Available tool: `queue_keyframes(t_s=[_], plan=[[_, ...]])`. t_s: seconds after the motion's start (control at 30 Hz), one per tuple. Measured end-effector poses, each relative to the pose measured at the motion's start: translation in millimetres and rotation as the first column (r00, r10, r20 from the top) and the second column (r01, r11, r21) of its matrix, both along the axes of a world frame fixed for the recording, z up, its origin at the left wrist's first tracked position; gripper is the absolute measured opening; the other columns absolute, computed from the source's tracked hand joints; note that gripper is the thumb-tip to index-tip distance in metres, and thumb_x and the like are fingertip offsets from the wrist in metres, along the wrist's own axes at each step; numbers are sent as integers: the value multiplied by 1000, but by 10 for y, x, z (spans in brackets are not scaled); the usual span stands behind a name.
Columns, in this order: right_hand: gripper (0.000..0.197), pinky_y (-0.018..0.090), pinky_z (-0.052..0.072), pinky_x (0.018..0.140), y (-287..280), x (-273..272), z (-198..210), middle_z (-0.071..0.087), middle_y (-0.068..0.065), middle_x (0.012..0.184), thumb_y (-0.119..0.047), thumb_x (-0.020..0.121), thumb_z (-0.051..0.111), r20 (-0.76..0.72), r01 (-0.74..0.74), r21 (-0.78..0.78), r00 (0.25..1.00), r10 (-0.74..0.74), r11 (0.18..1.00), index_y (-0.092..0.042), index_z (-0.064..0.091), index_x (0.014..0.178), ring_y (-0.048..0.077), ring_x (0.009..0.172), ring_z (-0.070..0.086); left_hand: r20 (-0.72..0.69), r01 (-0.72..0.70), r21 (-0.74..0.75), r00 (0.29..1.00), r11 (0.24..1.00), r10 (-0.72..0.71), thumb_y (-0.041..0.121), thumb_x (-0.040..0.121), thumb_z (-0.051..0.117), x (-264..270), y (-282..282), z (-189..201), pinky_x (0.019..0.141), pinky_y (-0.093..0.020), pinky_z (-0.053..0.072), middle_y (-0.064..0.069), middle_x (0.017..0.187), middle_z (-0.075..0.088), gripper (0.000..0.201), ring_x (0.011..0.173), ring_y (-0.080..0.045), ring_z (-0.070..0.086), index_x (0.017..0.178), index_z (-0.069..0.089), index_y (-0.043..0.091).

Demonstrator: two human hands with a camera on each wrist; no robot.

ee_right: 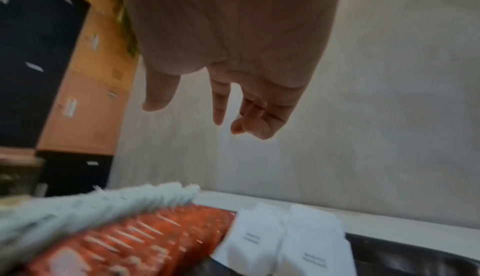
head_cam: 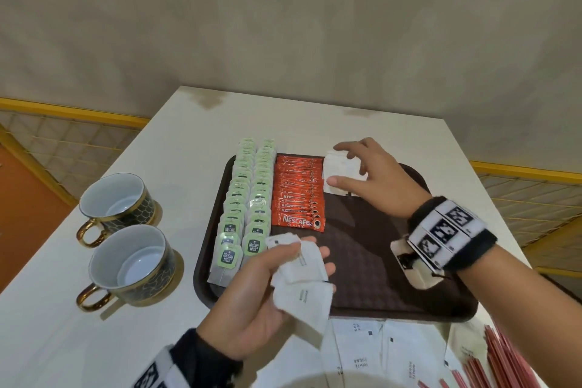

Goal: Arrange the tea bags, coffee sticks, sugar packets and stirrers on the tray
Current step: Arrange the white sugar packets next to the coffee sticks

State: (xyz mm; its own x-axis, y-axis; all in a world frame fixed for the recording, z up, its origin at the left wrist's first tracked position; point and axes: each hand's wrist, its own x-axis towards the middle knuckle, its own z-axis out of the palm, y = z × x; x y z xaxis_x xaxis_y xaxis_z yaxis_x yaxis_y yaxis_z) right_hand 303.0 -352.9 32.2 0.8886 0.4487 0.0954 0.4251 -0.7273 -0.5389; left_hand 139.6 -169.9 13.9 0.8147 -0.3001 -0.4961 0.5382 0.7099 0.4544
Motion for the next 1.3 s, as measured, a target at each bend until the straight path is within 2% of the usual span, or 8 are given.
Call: queue_keyframes(t_s=[0.2,0.4,0.5,0.63,0.8,0.97,1.13,1.3], plan=[[61,14,42,73,-37,-979,290,51,-19,107,-67,80,54,-45,-174,157,982,183,972,-34,53,130,6,88,52,129,-13,-3,992,1000,14,12,97,46,10,7,104,112,-53,33,-24,125,63,37,117,-36,58,132,53,2],[33,30,50,68,42,-1562,303,63,6,85,-50,85,61,-203,55,480,978,50,875,-28,58,109,21,74,60,240,-52,115,971,992,23,21,97,53,-102,-65,240,105,-55,42,-18,122,67,35,113,-34,63,130,57,12],[37,32,57,68,124,-1627,288,62,4,80,-39,81,69,-243,185,573,969,-50,798,-24,56,112,12,66,66,267,-27,166,964,986,-18,21,94,58,-161,-99,270,91,-54,53,-20,121,67,39,105,-34,66,132,57,14],[18,49,59,66,138,-1558,242,68,7,80,-16,79,78,-221,236,631,968,-121,739,-21,65,90,32,70,68,317,18,153,946,988,-66,16,90,60,-218,-133,295,75,-47,58,-23,118,67,36,98,-34,67,126,60,12],[8,26,48,51,51,-1533,274,70,7,84,-9,82,74,-129,243,644,969,-210,725,-13,68,84,25,70,63,353,50,125,931,991,-91,5,91,54,-296,-73,341,72,-45,59,-19,115,70,33,96,-33,71,122,59,15],[11,27,54,54,-129,-1554,497,69,-5,78,-4,87,69,-56,260,778,936,-349,572,-14,67,85,10,71,64,333,-5,211,940,977,-67,4,91,57,-340,-6,326,70,-41,59,-16,112,72,27,93,-31,72,116,64,11],[2,23,47,46,-281,-1680,781,71,4,78,-2,86,68,-83,134,758,991,-109,639,-3,68,88,8,60,61,307,-48,209,952,977,-19,8,80,67,-320,-33,313,64,-35,60,-15,103,74,32,84,-26,74,111,66,13],[8,25,51,54,-180,-1829,592,69,7,90,2,78,75,-118,-24,648,984,131,761,-1,68,81,12,72,64,237,-30,99,971,995,6,9,79,72,-306,-128,334,85,-40,57,-18,112,70,37,95,-29,70,116,65,8]])
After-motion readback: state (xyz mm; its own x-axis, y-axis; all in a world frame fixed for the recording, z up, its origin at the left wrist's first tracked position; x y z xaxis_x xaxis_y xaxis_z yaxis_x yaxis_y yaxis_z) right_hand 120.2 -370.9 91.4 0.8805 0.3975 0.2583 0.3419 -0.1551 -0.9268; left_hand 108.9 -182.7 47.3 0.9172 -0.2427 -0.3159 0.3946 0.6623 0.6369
